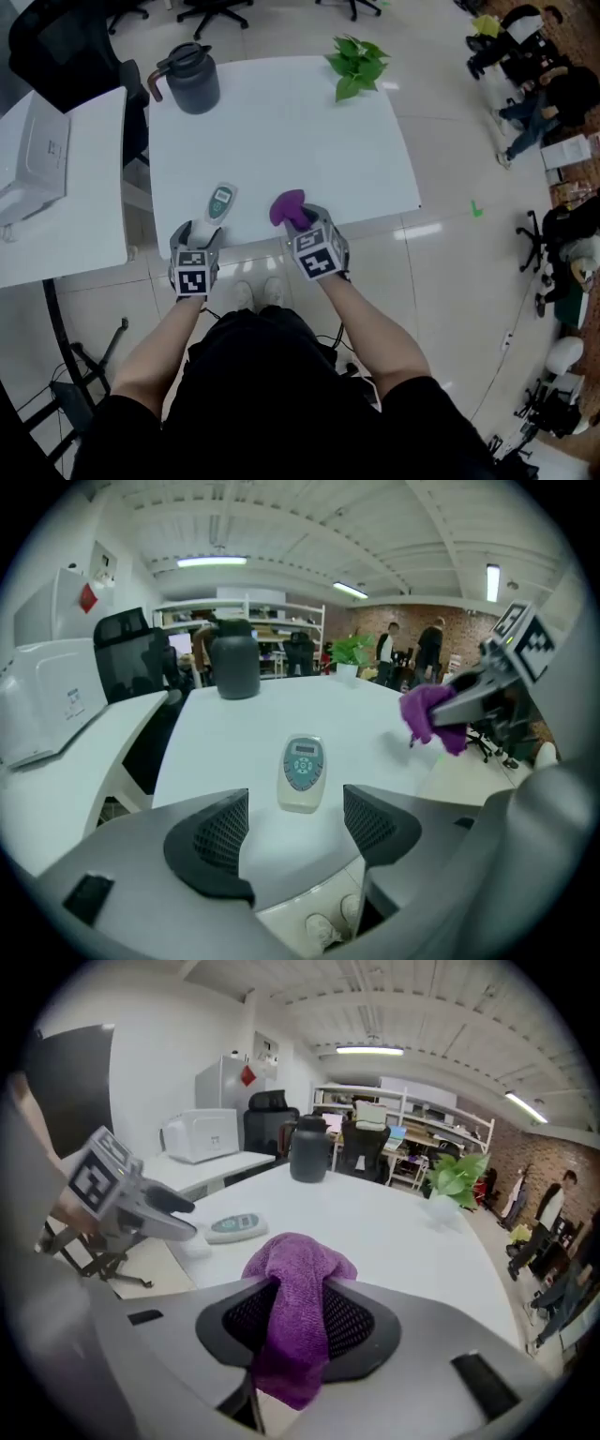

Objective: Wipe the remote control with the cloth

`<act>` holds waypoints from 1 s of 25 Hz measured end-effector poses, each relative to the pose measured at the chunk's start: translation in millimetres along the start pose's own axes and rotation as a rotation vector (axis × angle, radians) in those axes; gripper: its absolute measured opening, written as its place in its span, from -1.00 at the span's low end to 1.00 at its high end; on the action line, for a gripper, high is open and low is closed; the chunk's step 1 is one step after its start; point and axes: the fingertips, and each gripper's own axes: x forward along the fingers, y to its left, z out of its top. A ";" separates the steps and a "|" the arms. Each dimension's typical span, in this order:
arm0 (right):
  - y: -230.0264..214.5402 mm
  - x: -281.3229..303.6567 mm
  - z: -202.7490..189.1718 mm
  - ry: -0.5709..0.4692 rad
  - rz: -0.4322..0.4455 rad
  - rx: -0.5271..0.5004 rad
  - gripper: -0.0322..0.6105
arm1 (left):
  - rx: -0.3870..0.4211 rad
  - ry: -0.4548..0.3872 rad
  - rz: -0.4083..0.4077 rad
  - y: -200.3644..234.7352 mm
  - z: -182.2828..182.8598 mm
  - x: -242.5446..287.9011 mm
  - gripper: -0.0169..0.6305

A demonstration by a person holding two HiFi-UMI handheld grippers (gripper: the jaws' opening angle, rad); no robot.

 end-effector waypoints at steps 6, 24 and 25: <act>-11.6 67.3 -19.5 0.075 0.028 -0.078 -0.37 | -0.033 -0.046 0.051 -9.3 13.1 -51.9 0.00; 92.2 -101.6 68.6 -0.235 -0.068 -0.005 -0.34 | 0.221 -0.270 -0.241 -34.9 77.3 -138.6 -0.31; 105.7 -112.9 75.8 -0.259 -0.084 0.003 -0.41 | 0.250 -0.288 -0.265 -36.7 79.1 -148.6 -0.39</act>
